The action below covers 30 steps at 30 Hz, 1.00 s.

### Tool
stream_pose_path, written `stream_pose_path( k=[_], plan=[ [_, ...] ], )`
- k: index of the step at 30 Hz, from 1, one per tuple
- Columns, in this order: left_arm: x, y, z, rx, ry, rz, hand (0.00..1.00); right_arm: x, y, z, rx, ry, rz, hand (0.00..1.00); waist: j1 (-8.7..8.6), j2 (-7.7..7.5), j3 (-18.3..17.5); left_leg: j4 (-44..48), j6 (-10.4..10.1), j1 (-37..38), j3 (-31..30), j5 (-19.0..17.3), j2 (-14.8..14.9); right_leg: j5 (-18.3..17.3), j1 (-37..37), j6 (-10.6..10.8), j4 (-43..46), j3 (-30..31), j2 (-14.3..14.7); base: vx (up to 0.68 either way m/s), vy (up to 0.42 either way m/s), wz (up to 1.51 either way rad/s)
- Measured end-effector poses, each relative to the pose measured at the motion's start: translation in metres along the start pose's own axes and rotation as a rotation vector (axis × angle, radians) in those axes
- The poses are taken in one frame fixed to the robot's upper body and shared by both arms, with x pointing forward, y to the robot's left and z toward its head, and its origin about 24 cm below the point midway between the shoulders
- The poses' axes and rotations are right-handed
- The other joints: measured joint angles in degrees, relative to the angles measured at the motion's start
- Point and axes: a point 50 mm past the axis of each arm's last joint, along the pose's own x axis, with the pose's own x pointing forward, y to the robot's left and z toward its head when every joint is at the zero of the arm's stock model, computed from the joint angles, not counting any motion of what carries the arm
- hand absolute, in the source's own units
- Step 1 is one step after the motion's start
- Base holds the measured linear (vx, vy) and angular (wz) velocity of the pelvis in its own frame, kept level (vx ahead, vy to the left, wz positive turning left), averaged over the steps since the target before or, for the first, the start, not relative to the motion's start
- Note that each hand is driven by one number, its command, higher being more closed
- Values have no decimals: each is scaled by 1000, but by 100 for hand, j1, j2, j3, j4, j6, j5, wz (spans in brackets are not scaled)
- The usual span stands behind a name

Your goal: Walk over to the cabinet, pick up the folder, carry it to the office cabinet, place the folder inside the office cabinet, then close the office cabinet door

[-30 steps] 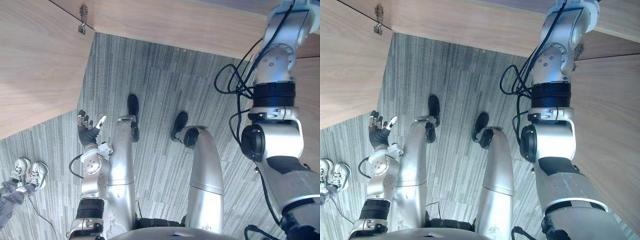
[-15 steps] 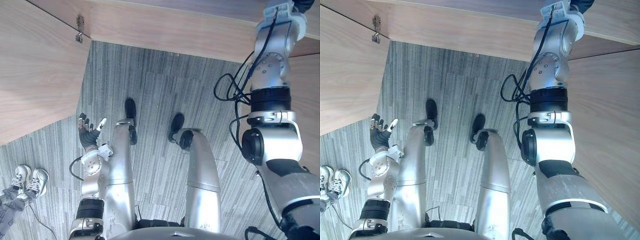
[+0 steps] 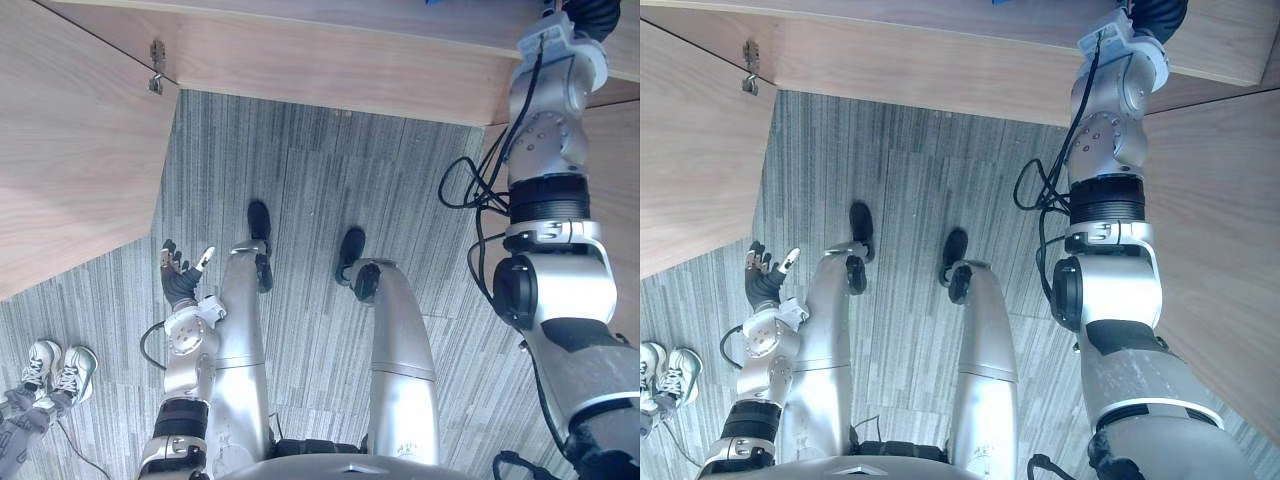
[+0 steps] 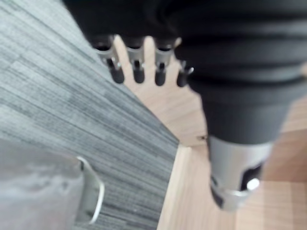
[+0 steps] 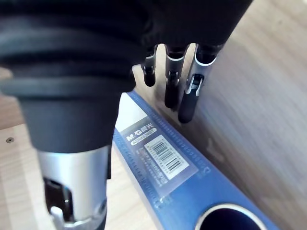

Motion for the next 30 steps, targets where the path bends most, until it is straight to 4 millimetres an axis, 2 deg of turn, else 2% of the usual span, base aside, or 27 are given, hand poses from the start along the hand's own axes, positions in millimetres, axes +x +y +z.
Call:
stream_pose_path(
  k=[5,7,10,15,22,30],
  plan=[
    [1,4,1,-3,-1,16,0,3,-5,7,-118,-41,-35,0,-21,0,0,-42,30,1,22,20,13,49,-1,7,-70,8,11,-6,5,-2],
    [1,4,0,-3,0,20,0,5,-8,17,-204,-90,-40,0,-21,0,0,-91,54,1,29,49,13,96,0,20,-141,10,19,-1,8,-2],
    [1,5,0,-3,3,25,0,0,-1,31,-258,-174,-16,0,-50,0,0,-89,59,1,39,55,14,117,5,32,-173,24,26,2,10,-2],
    [1,8,-1,-15,9,52,0,-2,-1,48,-300,-261,-10,0,-45,0,0,-98,60,16,34,56,15,126,25,39,-176,20,25,0,0,0],
    [1,8,-2,-12,17,50,0,-9,-18,51,-413,-292,-1,0,-35,-3,-1,-133,71,60,39,65,12,147,81,46,-224,15,25,0,0,0],
    [1,9,-2,-11,20,51,0,-14,-41,37,-479,-231,-7,0,-35,-3,-1,-173,69,83,45,80,11,158,92,44,-246,17,30,0,0,0]
  ],
)
